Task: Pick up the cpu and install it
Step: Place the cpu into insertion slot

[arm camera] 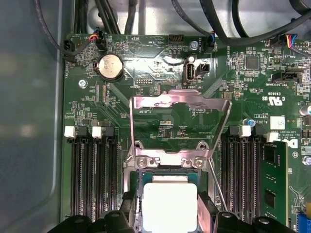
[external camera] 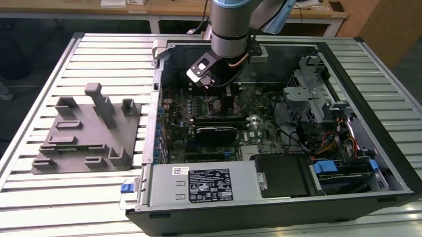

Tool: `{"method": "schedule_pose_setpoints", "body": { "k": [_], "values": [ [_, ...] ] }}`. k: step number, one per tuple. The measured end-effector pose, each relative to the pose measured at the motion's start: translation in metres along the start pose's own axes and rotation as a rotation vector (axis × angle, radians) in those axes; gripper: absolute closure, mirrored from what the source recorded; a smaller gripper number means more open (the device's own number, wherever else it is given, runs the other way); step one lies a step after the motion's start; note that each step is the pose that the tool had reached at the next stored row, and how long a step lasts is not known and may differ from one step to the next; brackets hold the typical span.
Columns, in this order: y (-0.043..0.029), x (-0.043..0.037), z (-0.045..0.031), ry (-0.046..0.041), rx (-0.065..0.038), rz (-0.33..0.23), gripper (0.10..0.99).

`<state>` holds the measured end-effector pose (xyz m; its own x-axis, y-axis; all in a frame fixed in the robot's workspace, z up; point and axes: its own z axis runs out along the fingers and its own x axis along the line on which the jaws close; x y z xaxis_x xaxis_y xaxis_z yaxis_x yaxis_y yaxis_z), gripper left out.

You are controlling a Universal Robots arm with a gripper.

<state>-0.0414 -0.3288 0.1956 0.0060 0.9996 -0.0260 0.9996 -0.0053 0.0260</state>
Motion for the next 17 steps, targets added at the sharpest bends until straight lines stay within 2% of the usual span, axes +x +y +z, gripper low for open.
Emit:
{"method": "schedule_pose_setpoints", "body": {
  "k": [8,17],
  "values": [
    [-0.0001,-0.0005,-0.0001,-0.0078,0.000,0.000,0.475],
    [0.0000,-0.0005,-0.0001,-0.0081,0.000,0.000,0.475]
  ]
}}
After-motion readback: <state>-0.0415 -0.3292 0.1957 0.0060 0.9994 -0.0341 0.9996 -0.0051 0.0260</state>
